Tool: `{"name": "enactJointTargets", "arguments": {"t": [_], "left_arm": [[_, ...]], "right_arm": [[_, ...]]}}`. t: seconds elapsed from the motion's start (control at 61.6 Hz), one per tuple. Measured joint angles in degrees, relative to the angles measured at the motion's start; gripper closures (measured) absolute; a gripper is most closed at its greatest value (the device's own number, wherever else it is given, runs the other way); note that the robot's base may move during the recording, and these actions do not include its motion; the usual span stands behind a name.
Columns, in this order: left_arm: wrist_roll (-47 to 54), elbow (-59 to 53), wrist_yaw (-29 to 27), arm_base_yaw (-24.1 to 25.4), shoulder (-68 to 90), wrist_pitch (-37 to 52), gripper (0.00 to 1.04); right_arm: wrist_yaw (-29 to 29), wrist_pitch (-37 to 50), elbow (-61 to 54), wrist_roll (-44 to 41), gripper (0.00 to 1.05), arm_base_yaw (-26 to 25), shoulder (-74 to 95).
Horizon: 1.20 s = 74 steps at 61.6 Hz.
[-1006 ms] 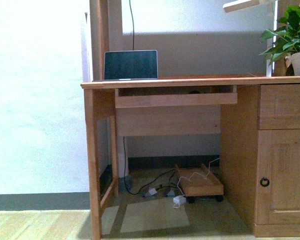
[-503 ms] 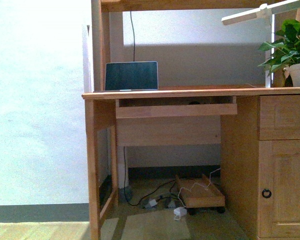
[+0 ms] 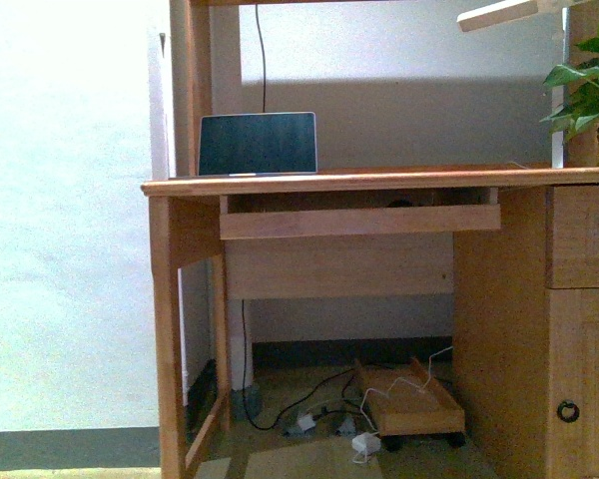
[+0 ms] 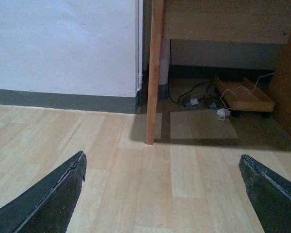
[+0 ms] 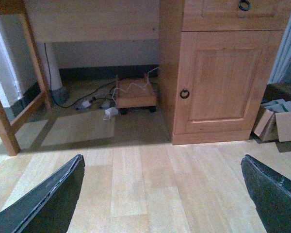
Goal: Place mouse
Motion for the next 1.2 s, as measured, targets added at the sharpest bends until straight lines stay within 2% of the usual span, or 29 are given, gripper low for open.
{"name": "enactJointTargets", "arguments": {"t": [1.201], "left_arm": [[0.00,0.00,0.02,0.00,-0.04,0.00,0.08]], "right_arm": [[0.02,-0.02,0.00,0.00,0.07,0.02,0.00]]}}
